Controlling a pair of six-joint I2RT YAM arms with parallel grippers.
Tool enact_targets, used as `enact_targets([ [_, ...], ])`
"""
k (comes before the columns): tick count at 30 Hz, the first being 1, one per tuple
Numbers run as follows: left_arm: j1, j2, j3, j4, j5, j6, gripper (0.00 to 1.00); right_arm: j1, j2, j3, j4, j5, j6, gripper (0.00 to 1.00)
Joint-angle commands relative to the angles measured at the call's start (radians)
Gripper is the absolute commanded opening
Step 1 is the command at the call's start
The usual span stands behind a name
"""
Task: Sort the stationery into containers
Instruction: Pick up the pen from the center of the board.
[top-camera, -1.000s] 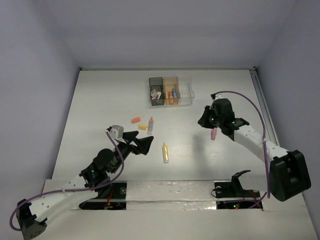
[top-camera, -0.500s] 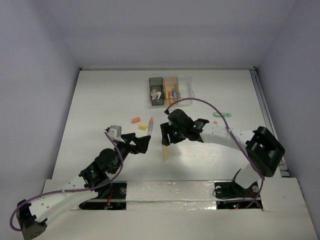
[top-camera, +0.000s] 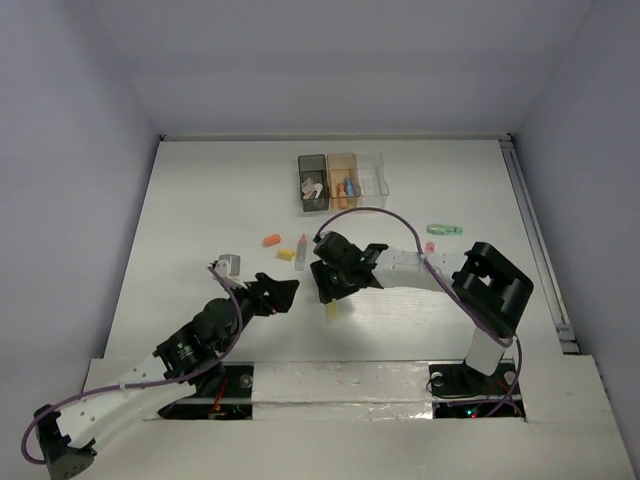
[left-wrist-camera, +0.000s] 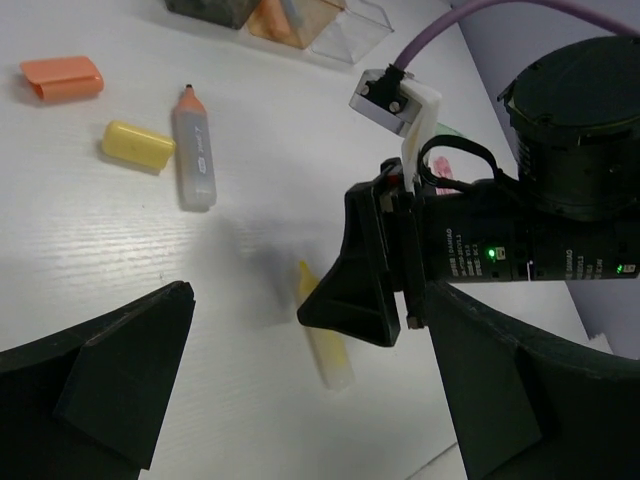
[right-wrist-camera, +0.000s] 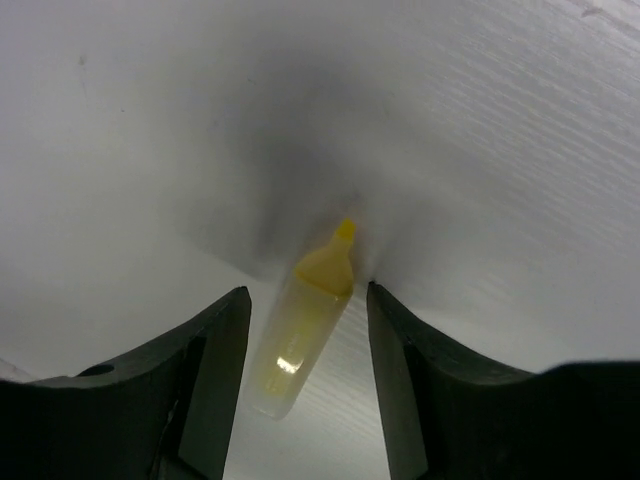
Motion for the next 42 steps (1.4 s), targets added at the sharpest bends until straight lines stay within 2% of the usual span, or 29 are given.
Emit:
enact_targets([
  [1,-0.003,-0.027,0.016,-0.032,0.068,-0.077,0.99,0.013,0.011,0.026,-0.008,0.024,0.029,0.53],
  [4,-0.003,-0.031,-0.001,-0.03,0.098,-0.083,0.99,0.013,0.025,0.021,-0.002,0.03,0.035,0.4],
  [6,-0.003,-0.024,0.003,-0.032,0.108,-0.078,0.99,0.013,0.025,0.023,-0.001,0.036,0.04,0.24],
  [7,-0.003,-0.015,0.005,-0.029,0.112,-0.074,0.97,0.013,0.02,0.023,0.001,0.041,0.041,0.19],
  [9,-0.003,-0.008,0.005,-0.018,0.132,-0.067,0.86,0.013,-0.01,0.026,0.009,0.06,0.041,0.12],
  [12,-0.003,0.008,0.003,0.011,0.151,-0.057,0.66,0.013,-0.071,0.049,0.035,0.09,0.037,0.09],
  [14,-0.003,0.028,0.002,0.033,0.158,-0.052,0.57,0.013,-0.098,0.079,0.073,0.099,0.034,0.08],
  [17,-0.003,0.062,-0.001,0.059,0.178,-0.051,0.52,0.013,-0.119,0.128,0.134,0.107,0.029,0.07],
  [22,-0.003,0.102,-0.013,0.095,0.187,-0.058,0.49,0.013,-0.131,0.164,0.251,0.088,0.053,0.05],
  [32,-0.003,0.154,-0.029,0.204,0.126,-0.02,0.49,0.013,-0.174,0.095,0.472,-0.007,0.138,0.04],
  [42,-0.003,0.164,-0.017,0.247,0.059,0.005,0.48,0.013,-0.208,0.049,0.499,-0.025,0.165,0.04],
])
